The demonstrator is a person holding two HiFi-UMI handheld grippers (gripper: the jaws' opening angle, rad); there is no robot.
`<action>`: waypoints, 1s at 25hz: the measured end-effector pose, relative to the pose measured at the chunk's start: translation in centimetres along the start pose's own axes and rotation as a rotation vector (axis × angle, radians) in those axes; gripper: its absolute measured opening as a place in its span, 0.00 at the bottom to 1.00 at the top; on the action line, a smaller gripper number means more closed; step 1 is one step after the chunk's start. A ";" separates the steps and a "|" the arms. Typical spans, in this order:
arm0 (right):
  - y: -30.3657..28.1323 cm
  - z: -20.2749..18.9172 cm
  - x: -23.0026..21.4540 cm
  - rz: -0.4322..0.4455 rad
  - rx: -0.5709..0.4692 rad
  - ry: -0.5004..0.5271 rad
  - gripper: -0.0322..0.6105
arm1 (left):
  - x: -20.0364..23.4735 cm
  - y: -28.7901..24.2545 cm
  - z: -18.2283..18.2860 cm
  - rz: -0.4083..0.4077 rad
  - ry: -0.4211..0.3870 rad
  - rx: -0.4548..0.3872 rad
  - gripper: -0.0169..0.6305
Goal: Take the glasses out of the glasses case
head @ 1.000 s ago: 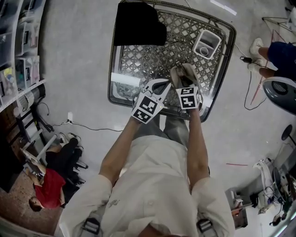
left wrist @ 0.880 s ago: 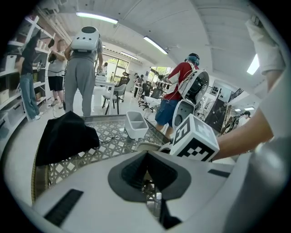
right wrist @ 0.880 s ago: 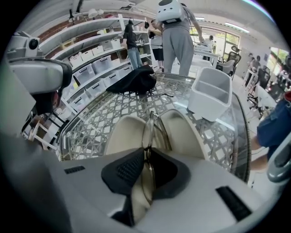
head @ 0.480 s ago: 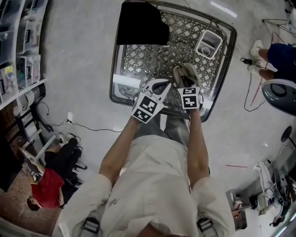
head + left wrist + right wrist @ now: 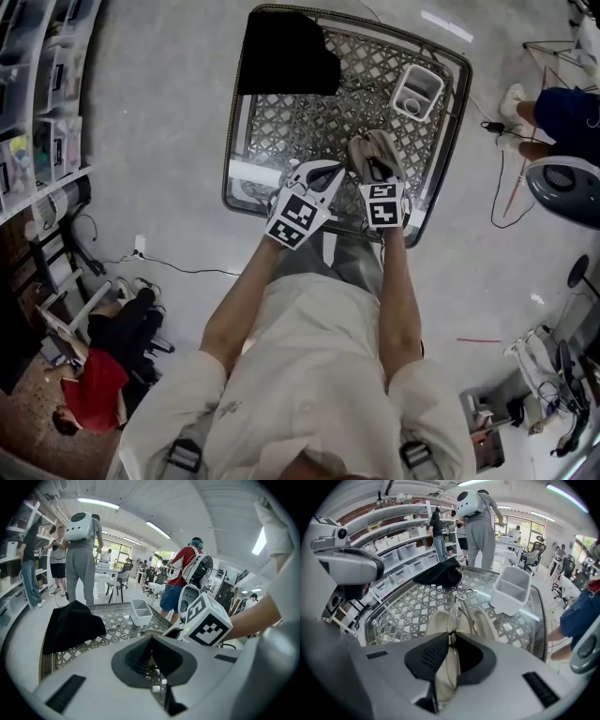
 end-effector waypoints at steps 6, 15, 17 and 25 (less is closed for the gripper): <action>2.6 0.8 -0.1 -0.037 -0.059 0.009 0.13 | -0.4 0.6 0.9 -0.010 -0.026 -0.026 0.05; 7.0 1.5 -0.2 -0.101 -0.165 0.007 0.13 | -1.0 1.7 2.7 -0.032 -0.075 -0.075 0.05; 8.3 1.8 0.2 -0.115 -0.188 0.007 0.13 | -1.0 2.2 3.1 -0.035 -0.083 -0.088 0.05; 13.0 2.4 0.1 -0.148 -0.293 0.015 0.13 | -1.1 3.8 5.0 -0.005 -0.099 -0.140 0.05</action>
Point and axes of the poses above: the fingertips, and each gripper's own axes: y backward along the fingers, x to its left, z out of its top, the point moved 5 cm from there along y, backward along the fingers, and after that the axes turned 9 degrees about x, right-handed, at the moved point
